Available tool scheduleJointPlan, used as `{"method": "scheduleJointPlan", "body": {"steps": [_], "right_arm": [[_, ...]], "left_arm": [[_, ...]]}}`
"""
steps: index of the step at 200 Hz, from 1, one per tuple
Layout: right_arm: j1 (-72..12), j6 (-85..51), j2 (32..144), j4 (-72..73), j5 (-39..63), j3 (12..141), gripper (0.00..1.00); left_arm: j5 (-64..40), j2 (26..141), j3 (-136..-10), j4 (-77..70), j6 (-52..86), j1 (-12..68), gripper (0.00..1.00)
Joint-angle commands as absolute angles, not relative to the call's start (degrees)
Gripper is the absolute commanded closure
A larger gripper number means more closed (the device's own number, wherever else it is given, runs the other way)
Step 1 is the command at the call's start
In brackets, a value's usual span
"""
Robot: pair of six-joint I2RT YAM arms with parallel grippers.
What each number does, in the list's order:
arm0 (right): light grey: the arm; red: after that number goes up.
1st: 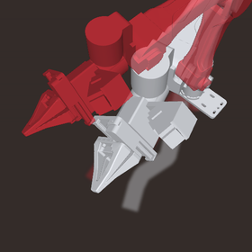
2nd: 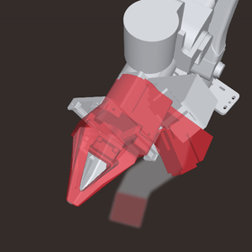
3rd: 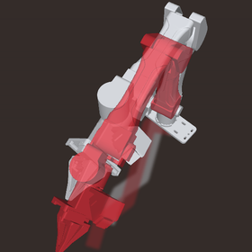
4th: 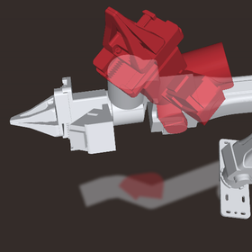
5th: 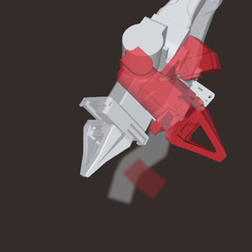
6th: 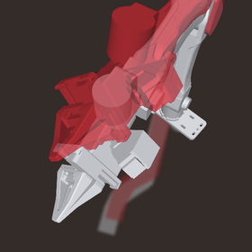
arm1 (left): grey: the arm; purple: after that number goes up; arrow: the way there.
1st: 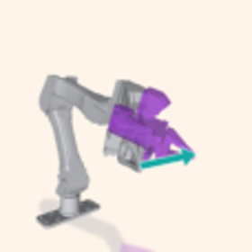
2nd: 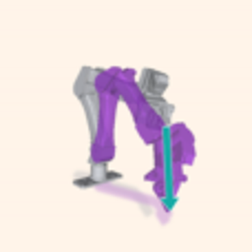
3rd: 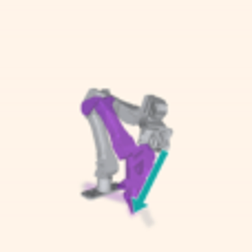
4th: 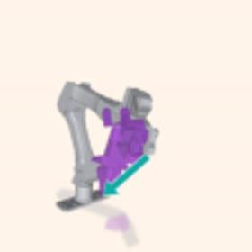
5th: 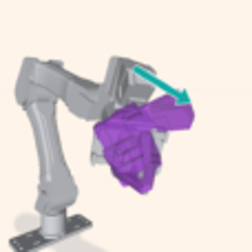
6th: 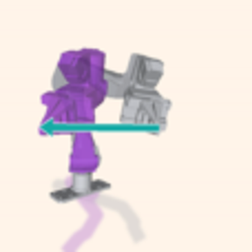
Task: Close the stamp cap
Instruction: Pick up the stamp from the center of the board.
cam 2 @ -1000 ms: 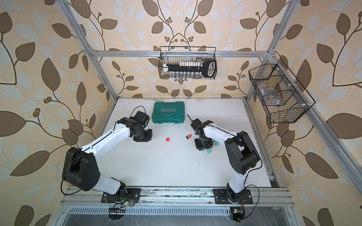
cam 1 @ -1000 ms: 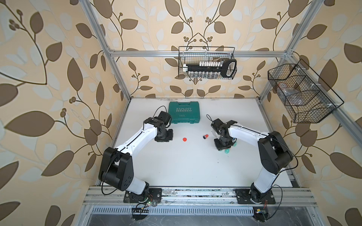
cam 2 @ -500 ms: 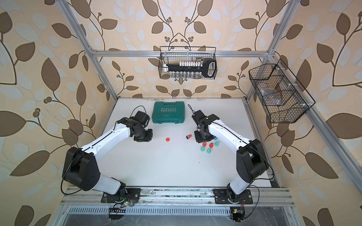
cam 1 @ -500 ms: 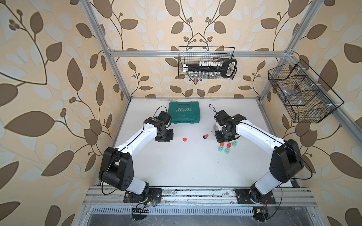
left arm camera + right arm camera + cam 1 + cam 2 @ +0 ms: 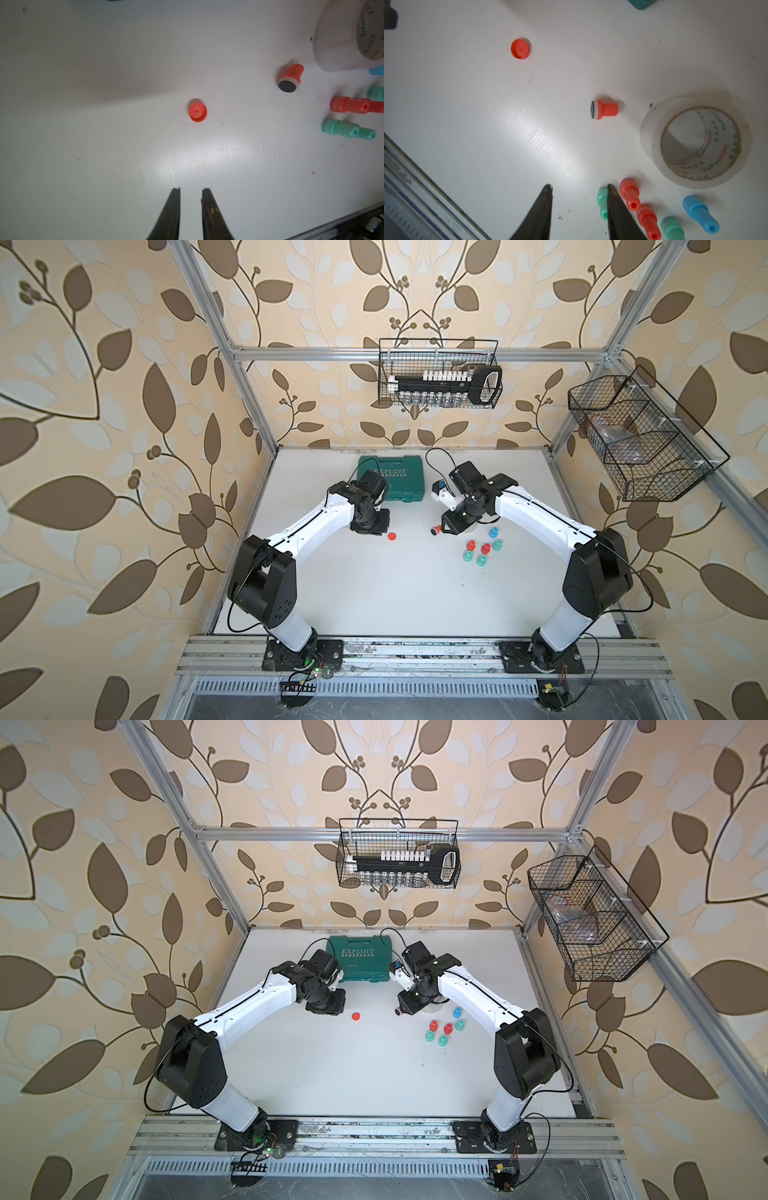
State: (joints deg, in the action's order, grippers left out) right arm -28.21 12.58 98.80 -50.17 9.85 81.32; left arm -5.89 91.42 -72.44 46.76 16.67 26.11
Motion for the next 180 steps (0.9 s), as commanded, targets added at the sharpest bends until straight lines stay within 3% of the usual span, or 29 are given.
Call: {"method": "scheduleJointPlan", "body": {"steps": [1,62,180], "right_arm": [[-27.6,31.8,101.9,-49.0,14.3,84.3,0.58],[-23.6,59.8,110.5,-55.7,16.3,89.7,0.55],[-23.5,70.3,125.1,-57.8,14.7,99.8,0.59]], "left_arm": [[-3.5,87.4,-70.1,48.1,14.5,24.3,0.79],[-0.7,86.0,-68.2,48.0,14.4,24.1,0.79],[-1.8,86.7,-68.2,48.4,15.6,24.1,0.8]]}}
